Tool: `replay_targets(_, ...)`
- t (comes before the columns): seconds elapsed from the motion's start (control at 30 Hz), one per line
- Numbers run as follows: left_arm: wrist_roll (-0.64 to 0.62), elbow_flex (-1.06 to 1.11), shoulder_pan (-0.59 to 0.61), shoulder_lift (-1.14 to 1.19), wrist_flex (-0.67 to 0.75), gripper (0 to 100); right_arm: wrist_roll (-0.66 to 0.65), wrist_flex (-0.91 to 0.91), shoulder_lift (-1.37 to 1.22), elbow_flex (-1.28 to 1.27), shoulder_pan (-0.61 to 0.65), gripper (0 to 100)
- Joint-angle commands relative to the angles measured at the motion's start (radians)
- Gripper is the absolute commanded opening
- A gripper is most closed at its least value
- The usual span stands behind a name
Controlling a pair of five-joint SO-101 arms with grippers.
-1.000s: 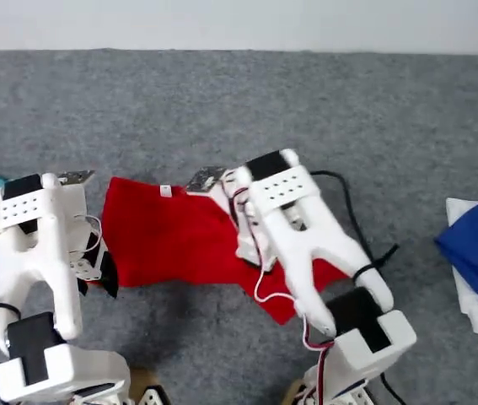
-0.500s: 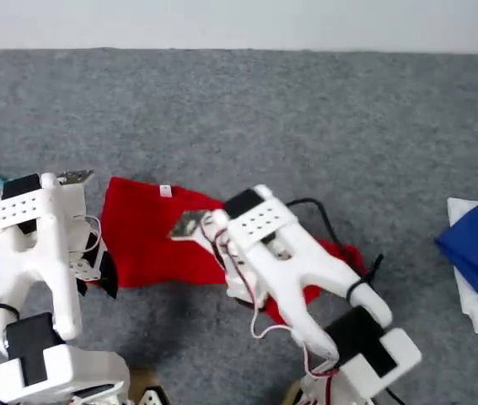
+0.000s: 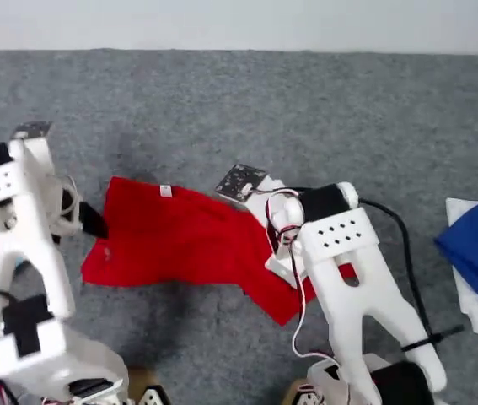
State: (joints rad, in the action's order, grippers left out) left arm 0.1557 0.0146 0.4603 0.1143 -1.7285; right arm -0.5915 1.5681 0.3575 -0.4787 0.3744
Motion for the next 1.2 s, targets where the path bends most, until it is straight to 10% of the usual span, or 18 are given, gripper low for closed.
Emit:
replay_targets(0.0,-0.029,-0.189,-0.021,0.158,-0.028,33,-0.005,0.001,0.033,-0.028,-0.041,36.2)
replay_targets(0.7,-0.018,-0.473,-0.158,0.539,-0.028,25,-0.264,0.008,0.041,0.015,-0.671,36.2)
replay_targets(1.17,0.084,-0.409,-0.298,0.605,-0.029,1,-0.282,-0.002,0.030,0.074,-0.760,36.2)
